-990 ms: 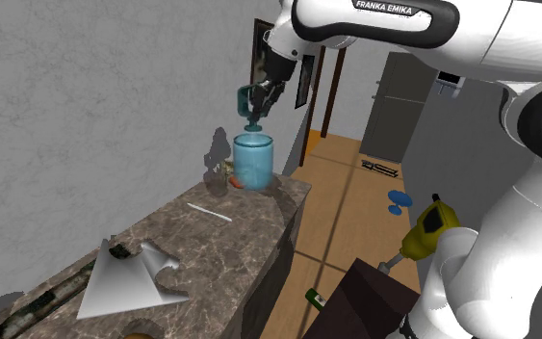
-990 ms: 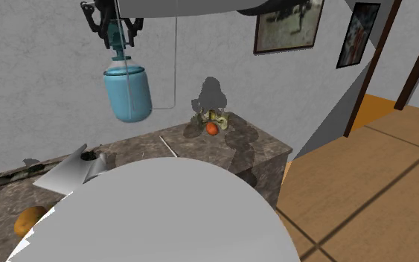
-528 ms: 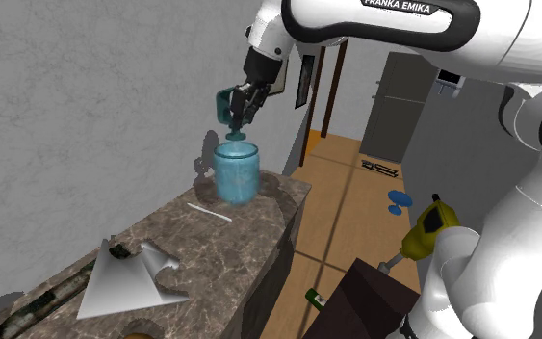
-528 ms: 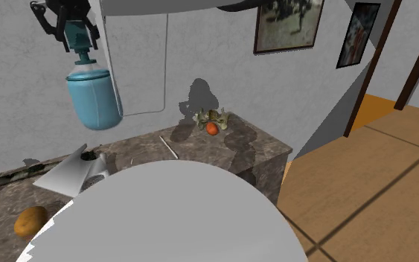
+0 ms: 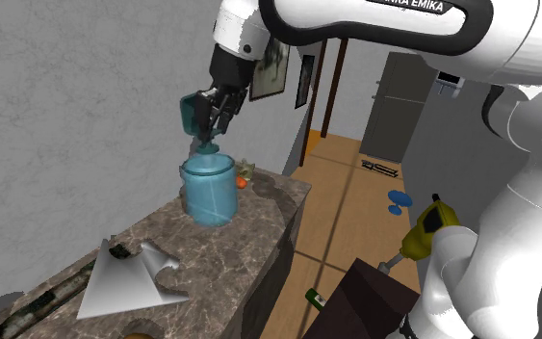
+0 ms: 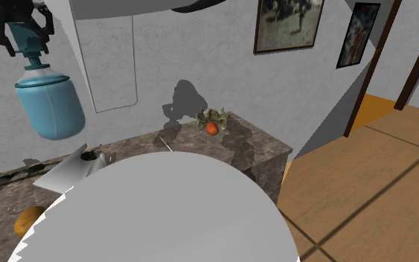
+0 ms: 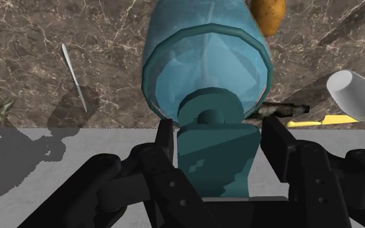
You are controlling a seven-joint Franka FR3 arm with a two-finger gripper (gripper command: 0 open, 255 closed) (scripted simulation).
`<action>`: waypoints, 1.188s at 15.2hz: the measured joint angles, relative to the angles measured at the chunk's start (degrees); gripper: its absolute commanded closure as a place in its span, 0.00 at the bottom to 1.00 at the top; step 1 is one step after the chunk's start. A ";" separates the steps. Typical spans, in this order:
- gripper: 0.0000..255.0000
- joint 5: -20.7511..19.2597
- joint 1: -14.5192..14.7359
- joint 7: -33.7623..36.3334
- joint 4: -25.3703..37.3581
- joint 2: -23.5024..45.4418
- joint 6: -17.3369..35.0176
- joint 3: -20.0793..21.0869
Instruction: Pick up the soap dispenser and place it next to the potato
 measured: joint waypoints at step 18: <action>1.00 -1.57 2.41 6.77 -9.68 0.55 9.84 3.37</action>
